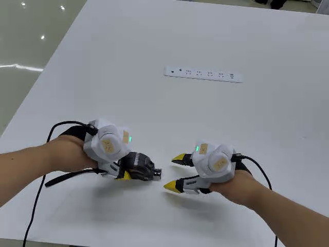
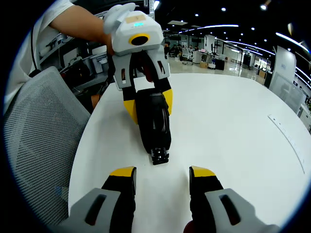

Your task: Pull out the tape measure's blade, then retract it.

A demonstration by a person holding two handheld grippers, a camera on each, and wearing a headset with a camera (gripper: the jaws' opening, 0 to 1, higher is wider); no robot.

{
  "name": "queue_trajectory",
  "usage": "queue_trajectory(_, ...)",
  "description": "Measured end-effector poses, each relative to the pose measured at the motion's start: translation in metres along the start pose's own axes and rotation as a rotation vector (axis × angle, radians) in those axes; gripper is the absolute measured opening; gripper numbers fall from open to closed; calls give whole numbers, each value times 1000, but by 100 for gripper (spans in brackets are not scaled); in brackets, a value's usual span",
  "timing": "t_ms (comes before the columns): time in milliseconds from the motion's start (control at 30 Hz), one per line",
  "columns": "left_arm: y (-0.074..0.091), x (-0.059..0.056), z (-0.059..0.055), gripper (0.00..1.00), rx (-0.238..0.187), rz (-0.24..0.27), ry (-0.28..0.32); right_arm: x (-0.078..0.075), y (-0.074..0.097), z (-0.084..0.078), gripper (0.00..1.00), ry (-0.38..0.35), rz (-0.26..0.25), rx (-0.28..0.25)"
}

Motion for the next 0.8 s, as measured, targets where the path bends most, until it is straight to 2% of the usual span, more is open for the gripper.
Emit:
queue_trajectory(367,1,-1,0,31,7,-6,-3,0,-14,1,28,4,21,-9)
queue_trajectory(800,1,0,0,31,9,-8,-1,1,-25,1,22,-6,34,-15)
Point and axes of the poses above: the centre of the closed fingertips' face, and the gripper's own axes: y roughly backward along the fingers, x roughly to its left, z roughly out of its top, the point moved 5 cm from there along y, roughly backward along the fingers, and after that the axes turned 8 degrees about -x, right-handed, at the moved point
